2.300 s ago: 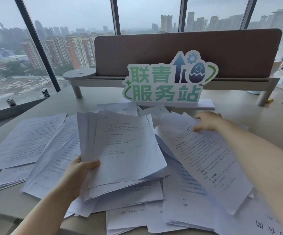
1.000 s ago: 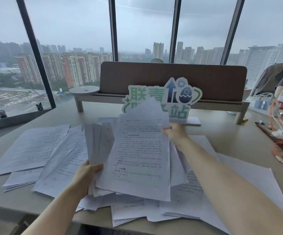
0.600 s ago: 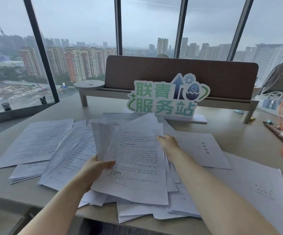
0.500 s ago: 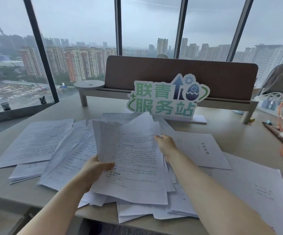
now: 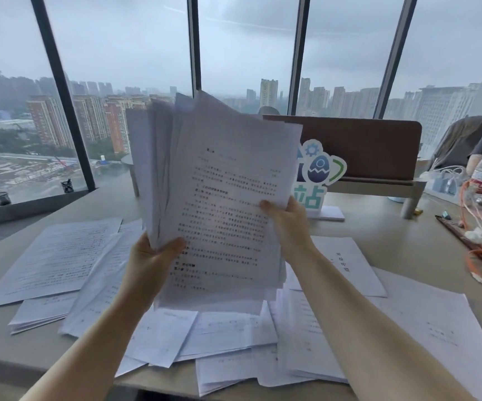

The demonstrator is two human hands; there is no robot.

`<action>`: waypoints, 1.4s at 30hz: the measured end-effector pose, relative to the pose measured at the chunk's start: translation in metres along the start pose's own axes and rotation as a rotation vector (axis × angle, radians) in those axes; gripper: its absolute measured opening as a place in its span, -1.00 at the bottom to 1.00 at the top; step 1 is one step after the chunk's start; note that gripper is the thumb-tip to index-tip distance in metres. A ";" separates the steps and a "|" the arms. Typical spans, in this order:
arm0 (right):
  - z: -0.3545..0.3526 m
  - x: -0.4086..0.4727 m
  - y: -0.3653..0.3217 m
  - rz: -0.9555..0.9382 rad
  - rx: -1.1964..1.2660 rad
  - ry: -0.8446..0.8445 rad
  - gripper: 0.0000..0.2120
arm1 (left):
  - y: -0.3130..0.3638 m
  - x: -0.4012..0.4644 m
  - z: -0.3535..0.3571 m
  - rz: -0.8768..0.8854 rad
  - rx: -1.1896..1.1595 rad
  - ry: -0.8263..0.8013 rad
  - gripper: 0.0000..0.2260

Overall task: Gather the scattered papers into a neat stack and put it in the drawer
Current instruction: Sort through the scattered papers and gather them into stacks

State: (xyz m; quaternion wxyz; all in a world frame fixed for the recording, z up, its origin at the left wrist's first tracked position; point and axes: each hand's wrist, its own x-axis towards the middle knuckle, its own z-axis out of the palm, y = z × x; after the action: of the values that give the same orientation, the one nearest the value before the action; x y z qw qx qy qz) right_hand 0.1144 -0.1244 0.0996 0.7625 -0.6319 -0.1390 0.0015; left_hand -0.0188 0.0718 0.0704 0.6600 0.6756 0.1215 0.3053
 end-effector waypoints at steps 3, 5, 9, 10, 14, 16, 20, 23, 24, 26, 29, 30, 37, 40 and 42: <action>0.008 -0.011 -0.025 -0.175 0.040 -0.018 -0.79 | 0.005 0.001 0.007 0.012 0.018 0.013 -0.87; 0.011 -0.018 -0.017 -0.192 -0.027 -0.043 -0.74 | -0.004 -0.003 0.013 -0.049 0.038 -0.006 -0.86; 0.007 -0.040 0.030 0.010 -0.357 -0.150 -0.33 | -0.041 -0.021 0.025 -0.199 0.082 0.000 -0.92; 0.003 -0.044 0.039 0.027 -0.398 -0.185 -0.36 | -0.048 -0.024 0.026 -0.216 0.096 0.029 -0.93; -0.015 -0.050 0.035 -0.037 -0.359 -0.267 -0.63 | -0.056 -0.019 0.019 -0.218 0.134 0.117 -0.95; -0.032 -0.043 0.028 -0.050 -0.459 -0.166 -0.71 | -0.053 -0.014 0.012 -0.231 0.118 0.126 -0.93; -0.081 -0.023 0.037 0.106 -1.202 -0.221 -0.62 | -0.056 -0.010 -0.003 -0.328 0.100 0.110 -0.96; -0.094 -0.023 0.042 0.260 -1.564 -0.526 -0.46 | -0.068 -0.009 -0.008 -0.405 0.099 0.106 -0.90; -0.094 -0.022 0.043 0.242 -1.656 -0.595 -0.44 | -0.072 -0.010 -0.008 -0.428 0.102 0.098 -0.88; -0.092 -0.017 0.046 0.189 -1.763 -0.674 -0.46 | -0.077 -0.013 -0.007 -0.452 0.105 0.083 -0.88; -0.088 -0.007 0.050 0.176 -1.868 -0.751 -0.52 | -0.079 -0.014 -0.007 -0.473 0.094 0.080 -0.88; -0.087 -0.006 0.051 0.178 -1.892 -0.760 -0.54 | -0.079 -0.014 -0.007 -0.478 0.092 0.076 -0.88; -0.100 -0.010 0.072 -0.022 -1.900 -0.441 -0.84 | -0.081 -0.011 -0.012 -0.500 0.067 0.089 -0.85; -0.120 -0.014 0.064 -0.066 -1.861 -0.268 -0.77 | -0.082 -0.009 -0.013 -0.526 0.058 0.086 -0.83; -0.142 -0.019 0.057 -0.153 -1.789 -0.168 -0.72 | -0.082 -0.009 -0.012 -0.525 0.042 0.078 -0.82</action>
State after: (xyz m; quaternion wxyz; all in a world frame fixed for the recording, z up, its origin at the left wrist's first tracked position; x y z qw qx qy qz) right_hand 0.1362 -0.2533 0.0177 -0.0285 -0.9759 -0.1851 -0.1117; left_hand -0.0136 0.0844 -0.0118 0.6973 0.6223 0.3240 0.1468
